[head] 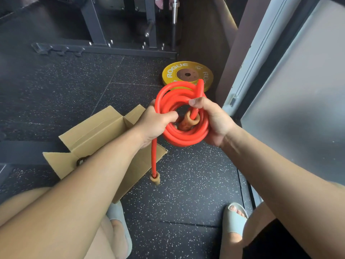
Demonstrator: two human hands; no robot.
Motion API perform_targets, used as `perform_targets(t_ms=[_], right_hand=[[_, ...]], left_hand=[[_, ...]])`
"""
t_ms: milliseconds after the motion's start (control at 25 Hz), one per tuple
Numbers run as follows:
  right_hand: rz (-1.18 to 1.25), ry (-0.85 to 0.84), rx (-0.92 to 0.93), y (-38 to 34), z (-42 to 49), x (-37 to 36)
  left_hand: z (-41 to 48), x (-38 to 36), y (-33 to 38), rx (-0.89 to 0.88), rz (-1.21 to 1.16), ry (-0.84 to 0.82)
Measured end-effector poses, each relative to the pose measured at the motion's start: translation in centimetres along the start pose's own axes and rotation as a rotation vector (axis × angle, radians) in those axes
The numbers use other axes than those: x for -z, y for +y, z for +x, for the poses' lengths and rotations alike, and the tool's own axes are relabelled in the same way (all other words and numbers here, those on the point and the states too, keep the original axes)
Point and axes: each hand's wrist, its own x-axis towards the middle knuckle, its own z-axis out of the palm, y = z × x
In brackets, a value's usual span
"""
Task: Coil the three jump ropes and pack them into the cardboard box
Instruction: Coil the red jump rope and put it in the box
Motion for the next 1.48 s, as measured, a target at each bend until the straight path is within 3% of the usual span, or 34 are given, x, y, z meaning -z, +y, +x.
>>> perform_targets(t_ms=[120, 320, 480, 720, 840, 960, 1120, 1240, 1400, 1480], right_hand=[[0.026, -0.003, 0.079, -0.5, 0.3, 0.7], [0.01, 0.033, 0.142, -1.4, 0.7, 1.9], [0.011, 0.101, 0.147, -1.8, 0.7, 2.9], [0.087, 0.127, 0.15, -2.2, 0.3, 3.2], [0.087, 0.14, 0.092, -1.5, 0.1, 3.2], [0.09, 0.112, 0.055, -1.0, 0.0, 3.0], [0.046, 0.092, 0.011, 0.4, 0.7, 3.4], [0.076, 0.107, -0.035, 1.5, 1.0, 3.2], [0.056, 0.13, -0.044, 1.3, 0.8, 2.9], [-0.007, 0.1, -0.099, 1.5, 0.8, 3.0]], left_hand=[[0.0, 0.2, 0.7, -0.066, -0.031, -0.114], [0.8, 2.0, 0.2, 0.166, 0.014, -0.323], [1.0, 3.7, -1.9, 0.2, 0.174, -0.57], [1.8, 5.2, -5.5, 0.242, 0.864, -0.259], [1.8, 5.2, -4.9, 0.128, 0.998, 0.035], [2.9, 5.7, -4.1, 0.006, 0.688, 0.275], [4.1, 5.5, -3.5, -0.058, 0.15, 0.386], [3.9, 4.3, -3.0, -0.026, -0.064, 0.407], [3.1, 3.9, -1.7, -0.075, -0.115, 0.434], [2.9, 4.0, 0.1, -0.071, -0.368, 0.4]])
